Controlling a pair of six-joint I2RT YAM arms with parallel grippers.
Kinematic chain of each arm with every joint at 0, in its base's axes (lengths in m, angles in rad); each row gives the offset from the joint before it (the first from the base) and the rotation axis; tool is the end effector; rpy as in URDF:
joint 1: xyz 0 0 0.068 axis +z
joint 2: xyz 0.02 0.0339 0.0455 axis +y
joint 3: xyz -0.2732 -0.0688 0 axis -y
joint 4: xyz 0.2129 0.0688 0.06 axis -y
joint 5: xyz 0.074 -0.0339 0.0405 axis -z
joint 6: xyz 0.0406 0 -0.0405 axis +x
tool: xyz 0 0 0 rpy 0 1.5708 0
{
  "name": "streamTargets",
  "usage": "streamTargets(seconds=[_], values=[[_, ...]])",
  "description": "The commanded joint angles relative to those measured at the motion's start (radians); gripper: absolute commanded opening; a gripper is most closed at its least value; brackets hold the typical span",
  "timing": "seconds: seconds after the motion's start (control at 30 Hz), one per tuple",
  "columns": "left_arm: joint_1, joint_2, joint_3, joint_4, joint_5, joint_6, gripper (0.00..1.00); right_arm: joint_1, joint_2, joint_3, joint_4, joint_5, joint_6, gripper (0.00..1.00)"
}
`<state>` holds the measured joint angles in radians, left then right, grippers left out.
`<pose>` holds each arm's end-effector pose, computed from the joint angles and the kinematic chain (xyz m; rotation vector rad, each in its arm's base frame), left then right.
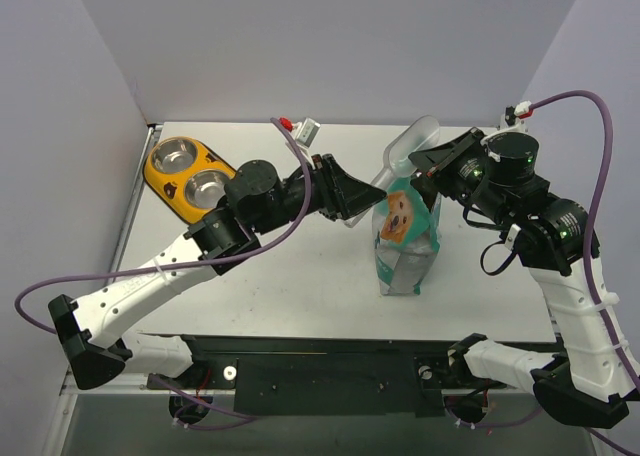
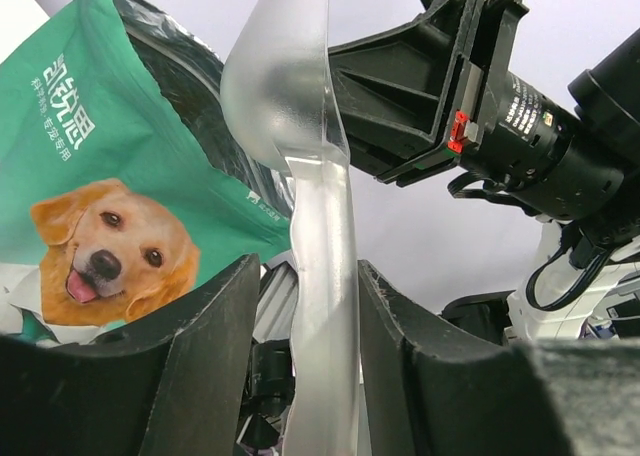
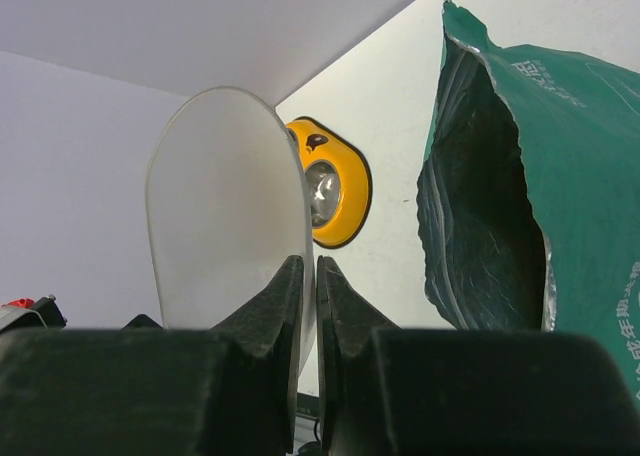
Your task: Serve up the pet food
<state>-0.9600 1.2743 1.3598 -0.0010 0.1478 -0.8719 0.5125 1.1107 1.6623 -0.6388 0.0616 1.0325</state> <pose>0.1447 -0.2172 0.4624 0.2118 1.6933 -1.5449 0.1430 0.0776 0.5110 0.5069 1.7097 1.1007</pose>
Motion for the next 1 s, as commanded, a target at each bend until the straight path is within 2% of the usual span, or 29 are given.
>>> streamTargets(seconds=[0.0,0.1,0.17,0.2,0.23,0.3,0.33,0.37,0.4,0.43,0.47,0.5,0.53,0.57,0.73,0.83,0.87,0.93,0.97], values=[[0.006,0.010,0.059,0.021,0.032,0.019,0.49,0.008,0.006,0.007,0.057,0.015,0.012,0.00],[0.010,0.013,0.061,0.025,0.039,0.020,0.37,0.008,0.005,0.002,0.057,0.014,0.003,0.00],[0.012,0.010,0.056,0.024,0.042,0.021,0.16,0.007,0.008,0.001,0.057,0.001,-0.006,0.00],[0.014,0.008,0.055,0.024,0.041,0.019,0.12,0.008,0.009,0.002,0.051,-0.005,-0.012,0.00],[0.020,0.008,0.052,0.018,0.041,0.016,0.03,0.008,0.008,0.004,0.045,-0.008,-0.035,0.00],[0.026,-0.007,0.047,0.003,0.039,0.007,0.00,0.008,-0.011,-0.004,0.028,0.001,-0.103,0.00],[0.029,-0.012,0.044,0.002,0.030,0.007,0.00,0.008,-0.012,-0.004,0.002,0.004,-0.164,0.07],[0.033,-0.029,0.041,-0.046,0.021,0.013,0.00,0.006,-0.009,0.002,-0.018,0.010,-0.202,0.24],[0.033,-0.039,0.038,-0.063,-0.002,0.017,0.00,0.006,-0.003,0.037,-0.085,0.017,-0.272,0.32],[0.035,-0.058,0.038,-0.117,-0.022,0.030,0.00,0.007,0.014,0.057,-0.128,0.032,-0.311,0.44],[0.037,-0.069,0.038,-0.140,-0.043,0.037,0.00,0.008,0.020,0.098,-0.197,0.049,-0.371,0.50],[0.040,-0.088,0.038,-0.192,-0.054,0.054,0.00,0.009,0.034,0.115,-0.240,0.091,-0.393,0.64],[0.041,-0.098,0.038,-0.224,-0.077,0.063,0.00,0.008,0.040,0.147,-0.305,0.134,-0.432,0.72],[0.041,-0.116,0.035,-0.272,-0.091,0.066,0.00,0.008,0.044,0.158,-0.327,0.153,-0.449,0.91],[0.041,-0.194,-0.005,-0.344,-0.180,0.057,0.00,-0.008,0.066,0.218,-0.445,0.271,-0.514,0.95],[0.041,-0.239,-0.014,-0.375,-0.226,0.044,0.00,-0.022,0.135,0.284,-0.513,0.276,-0.531,0.95],[0.041,-0.243,-0.024,-0.389,-0.234,0.040,0.00,-0.023,0.147,0.289,-0.525,0.270,-0.545,0.93],[0.041,-0.262,-0.043,-0.395,-0.240,0.021,0.00,-0.020,0.169,0.292,-0.522,0.276,-0.561,0.80],[0.041,-0.273,-0.051,-0.393,-0.240,0.008,0.00,-0.020,0.179,0.294,-0.519,0.280,-0.563,0.70]])
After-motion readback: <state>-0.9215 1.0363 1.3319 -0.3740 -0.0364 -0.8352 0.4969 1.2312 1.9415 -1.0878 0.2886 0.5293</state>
